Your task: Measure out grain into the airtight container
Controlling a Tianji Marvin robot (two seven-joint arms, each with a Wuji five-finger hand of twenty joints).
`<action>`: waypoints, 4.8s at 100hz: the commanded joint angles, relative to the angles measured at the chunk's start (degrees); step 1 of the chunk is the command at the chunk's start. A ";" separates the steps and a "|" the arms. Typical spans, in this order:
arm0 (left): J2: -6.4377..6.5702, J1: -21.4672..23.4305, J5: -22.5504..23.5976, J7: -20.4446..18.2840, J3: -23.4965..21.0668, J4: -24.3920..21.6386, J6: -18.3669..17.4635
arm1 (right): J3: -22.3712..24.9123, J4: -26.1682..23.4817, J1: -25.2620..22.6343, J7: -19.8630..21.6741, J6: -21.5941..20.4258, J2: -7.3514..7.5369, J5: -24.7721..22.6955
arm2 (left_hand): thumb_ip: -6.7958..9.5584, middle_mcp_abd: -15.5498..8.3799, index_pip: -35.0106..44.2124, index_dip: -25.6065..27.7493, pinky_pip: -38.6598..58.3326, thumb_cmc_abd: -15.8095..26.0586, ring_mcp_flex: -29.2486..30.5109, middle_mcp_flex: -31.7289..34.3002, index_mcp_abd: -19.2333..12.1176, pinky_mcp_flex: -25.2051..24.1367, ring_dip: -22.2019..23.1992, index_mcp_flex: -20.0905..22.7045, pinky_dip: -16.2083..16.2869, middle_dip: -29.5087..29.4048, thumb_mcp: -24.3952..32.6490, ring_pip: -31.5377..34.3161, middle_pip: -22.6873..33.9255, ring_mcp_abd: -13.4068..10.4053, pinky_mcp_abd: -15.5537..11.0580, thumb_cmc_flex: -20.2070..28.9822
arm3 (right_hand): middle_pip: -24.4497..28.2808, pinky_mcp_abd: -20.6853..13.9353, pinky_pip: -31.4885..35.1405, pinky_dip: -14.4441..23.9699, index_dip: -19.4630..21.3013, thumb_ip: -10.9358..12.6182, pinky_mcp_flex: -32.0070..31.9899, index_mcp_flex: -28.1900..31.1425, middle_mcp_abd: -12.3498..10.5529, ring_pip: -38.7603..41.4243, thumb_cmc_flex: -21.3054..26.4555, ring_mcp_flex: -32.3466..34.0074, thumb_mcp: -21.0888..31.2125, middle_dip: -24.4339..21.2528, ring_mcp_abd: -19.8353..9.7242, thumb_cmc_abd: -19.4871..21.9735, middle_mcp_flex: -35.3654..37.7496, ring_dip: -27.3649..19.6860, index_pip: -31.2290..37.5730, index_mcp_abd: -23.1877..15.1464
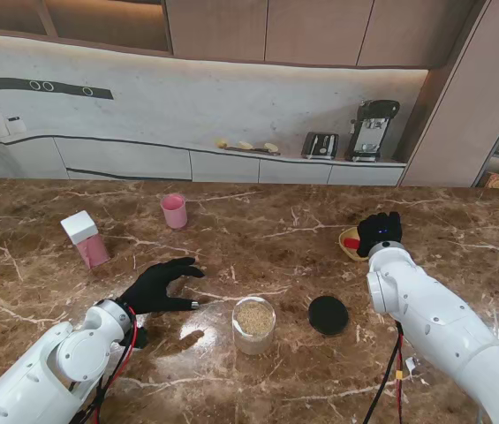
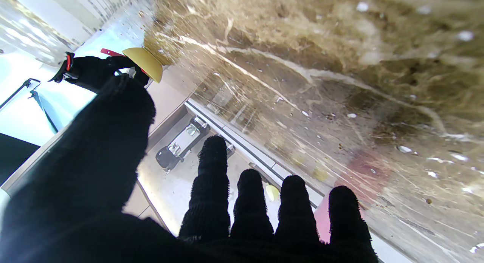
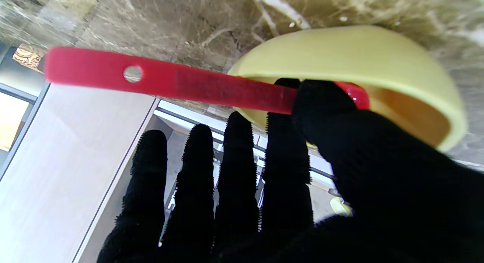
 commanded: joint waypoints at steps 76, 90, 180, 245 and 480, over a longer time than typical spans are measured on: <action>-0.30 -0.17 0.26 1.04 -0.18 1.03 -1.08 | 16.55 -15.16 -10.33 1.62 -6.51 1.66 -11.58 | 2.25 -0.47 0.24 1.14 -1.00 1.33 -0.68 1.21 -1.69 -0.90 -0.55 0.58 0.87 0.57 -1.00 -0.40 -0.69 -2.58 0.26 0.12 | 1.03 -0.89 4.53 3.37 15.50 0.46 4.67 -2.41 0.21 -1.54 0.73 18.52 -4.49 2.35 0.56 12.13 20.55 -2.47 -1.45 -5.45; -0.36 -0.23 -0.12 1.05 -0.18 1.11 -1.20 | 19.32 -18.11 -11.94 2.73 -9.06 1.57 -11.45 | 2.30 -0.38 0.34 1.17 -0.71 1.43 -0.51 1.25 -1.59 -0.75 -0.50 0.67 0.85 0.59 -0.68 -0.31 -0.62 -2.17 0.35 0.30 | 2.87 1.02 8.44 4.15 19.44 0.48 9.87 -3.10 0.88 -0.74 1.33 26.00 -4.75 3.89 1.89 12.87 27.55 -1.71 0.08 -4.33; -0.62 -0.57 0.51 2.83 -1.44 1.27 -2.99 | 24.01 -24.00 -16.23 6.56 -12.76 1.46 -10.35 | 2.22 -0.10 -1.83 -0.47 -0.28 1.22 -0.31 1.31 0.81 -0.32 -0.36 -0.13 0.06 0.67 0.09 -0.12 -0.26 -2.15 -1.69 0.00 | 25.54 7.47 41.59 3.77 24.40 1.46 28.70 -4.30 -2.33 41.34 4.55 43.42 -7.30 28.82 2.21 13.65 33.49 16.59 1.04 -2.03; -3.72 -8.53 1.65 16.46 -1.16 5.83 -4.05 | 25.06 -26.98 -20.06 0.59 -13.74 0.50 -8.52 | 1.15 -0.11 -11.29 -11.75 1.80 -3.90 -3.15 -4.29 5.10 1.93 -0.09 -5.80 -6.06 -0.11 2.14 -0.20 0.58 -3.24 -12.63 -0.50 | 26.45 6.39 41.05 5.16 26.33 1.02 28.72 -3.24 -2.78 41.55 3.15 43.74 -5.56 28.82 1.11 12.32 34.18 17.73 0.12 -3.61; -14.90 -41.21 -18.57 7.31 11.33 61.00 -2.69 | 24.20 -27.57 -19.85 2.91 -14.23 0.79 -9.09 | -1.81 1.02 -25.02 -16.42 0.40 -12.77 -5.38 -8.69 10.64 1.40 0.13 -16.17 -2.95 3.40 4.44 -1.32 -10.29 -3.77 -13.16 -2.27 | 27.05 6.01 39.39 5.75 27.02 0.79 27.73 -3.37 -3.23 40.97 2.93 42.83 -5.08 28.85 0.49 12.42 33.82 18.07 0.20 -4.27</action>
